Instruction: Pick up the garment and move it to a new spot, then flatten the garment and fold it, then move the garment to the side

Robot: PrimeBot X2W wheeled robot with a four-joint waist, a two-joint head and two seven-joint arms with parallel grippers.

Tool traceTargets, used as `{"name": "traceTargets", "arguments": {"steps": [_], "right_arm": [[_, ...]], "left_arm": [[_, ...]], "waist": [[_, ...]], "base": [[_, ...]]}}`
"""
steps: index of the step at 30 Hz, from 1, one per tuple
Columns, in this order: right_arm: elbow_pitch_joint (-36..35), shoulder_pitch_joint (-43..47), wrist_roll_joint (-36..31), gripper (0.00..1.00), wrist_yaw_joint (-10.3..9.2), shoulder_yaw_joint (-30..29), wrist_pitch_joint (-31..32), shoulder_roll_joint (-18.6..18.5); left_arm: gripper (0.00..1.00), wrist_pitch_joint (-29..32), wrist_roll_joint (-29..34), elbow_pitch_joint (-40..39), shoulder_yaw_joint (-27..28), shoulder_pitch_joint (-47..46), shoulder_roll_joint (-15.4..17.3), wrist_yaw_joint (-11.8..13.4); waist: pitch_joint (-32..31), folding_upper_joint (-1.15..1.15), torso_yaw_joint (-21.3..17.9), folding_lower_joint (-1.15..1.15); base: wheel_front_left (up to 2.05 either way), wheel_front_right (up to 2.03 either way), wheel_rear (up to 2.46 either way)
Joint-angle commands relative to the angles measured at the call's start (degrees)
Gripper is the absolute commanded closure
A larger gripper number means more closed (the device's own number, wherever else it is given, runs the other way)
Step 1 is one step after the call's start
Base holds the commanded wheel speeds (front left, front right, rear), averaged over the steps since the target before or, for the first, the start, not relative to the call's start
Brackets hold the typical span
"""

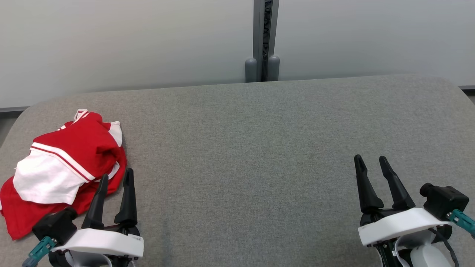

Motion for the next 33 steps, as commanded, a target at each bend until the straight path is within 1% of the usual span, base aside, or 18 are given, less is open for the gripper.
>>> {"name": "traceTargets", "arguments": {"steps": [1,18,33], "right_arm": [[-1.2,0.0,-1.5,0.0,0.34,-0.1,-0.8,-0.1],[-2.8,1.6,-10.5,0.0,0.36,-1.7,-2.7,0.2],[-4.1,2.6,-16.9,0.0,0.35,-2.2,-4.2,0.0]], "left_arm": [[0.0,-0.6,1.5,-0.4,-0.2,-1.7,0.2,-0.2],[0.0,-2.8,10.3,0.4,-2.7,-1.2,0.2,-0.6],[0.0,-4.5,16.5,0.7,-4.0,-0.7,0.3,-0.8]], "waist": [[0.0,0.0,-0.1,0.0],[0.0,0.0,-0.4,0.0],[-0.1,0.0,-0.2,0.0]], "base": [[0.0,0.0,0.0],[0.0,0.0,0.0],[0.0,0.0,0.0]]}}
